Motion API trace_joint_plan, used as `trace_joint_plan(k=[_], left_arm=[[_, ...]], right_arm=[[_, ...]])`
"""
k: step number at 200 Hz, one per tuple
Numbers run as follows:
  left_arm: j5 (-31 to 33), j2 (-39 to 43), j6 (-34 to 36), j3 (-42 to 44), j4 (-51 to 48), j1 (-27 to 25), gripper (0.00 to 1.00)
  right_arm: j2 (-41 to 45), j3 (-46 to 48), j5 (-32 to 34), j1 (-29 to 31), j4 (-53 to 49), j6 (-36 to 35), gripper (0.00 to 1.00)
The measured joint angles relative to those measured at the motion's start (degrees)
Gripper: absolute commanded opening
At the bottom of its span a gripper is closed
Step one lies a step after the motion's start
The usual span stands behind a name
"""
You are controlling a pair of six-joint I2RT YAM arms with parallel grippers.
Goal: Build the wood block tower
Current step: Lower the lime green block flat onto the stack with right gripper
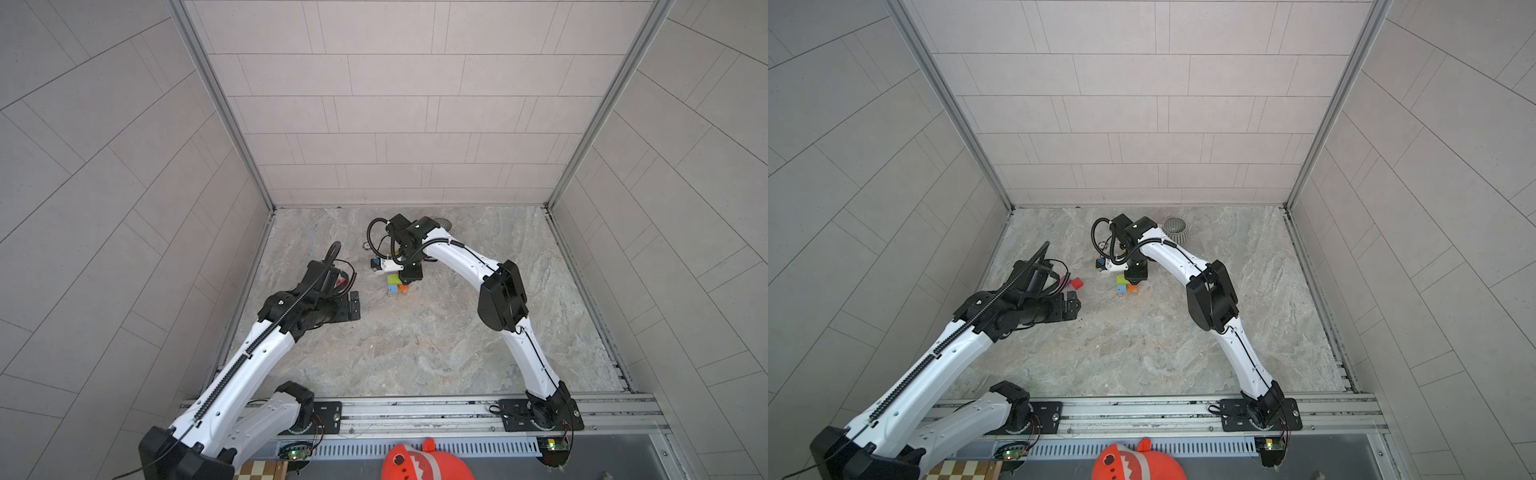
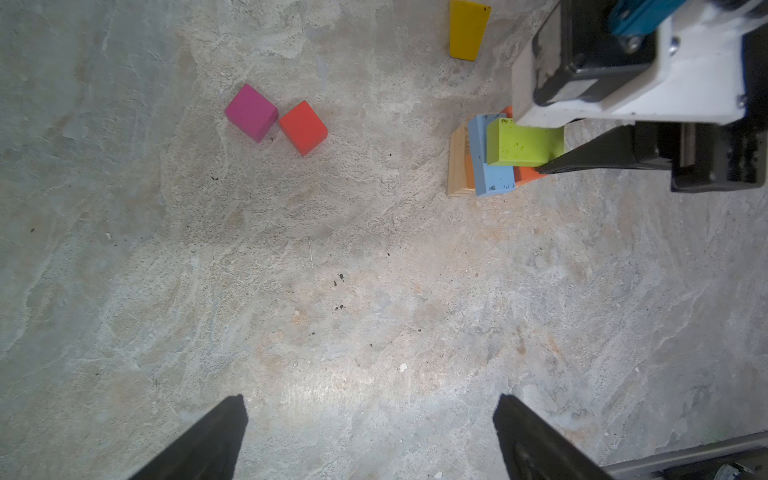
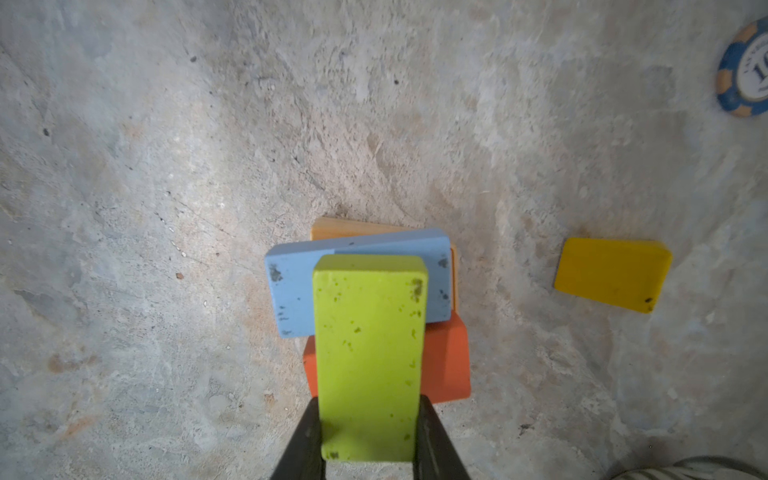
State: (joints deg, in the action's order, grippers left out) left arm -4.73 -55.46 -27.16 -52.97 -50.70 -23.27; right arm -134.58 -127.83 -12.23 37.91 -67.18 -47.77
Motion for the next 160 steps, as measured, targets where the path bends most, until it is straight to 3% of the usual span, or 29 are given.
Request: trace_joint_plan(k=[160], left_arm=[[-0.28, -0.02, 0.00, 0.17, 0.90, -0.02, 1.00]], right_arm=[[-0.04, -0.22, 0.72, 0.07, 0.07, 1.79, 0.45]])
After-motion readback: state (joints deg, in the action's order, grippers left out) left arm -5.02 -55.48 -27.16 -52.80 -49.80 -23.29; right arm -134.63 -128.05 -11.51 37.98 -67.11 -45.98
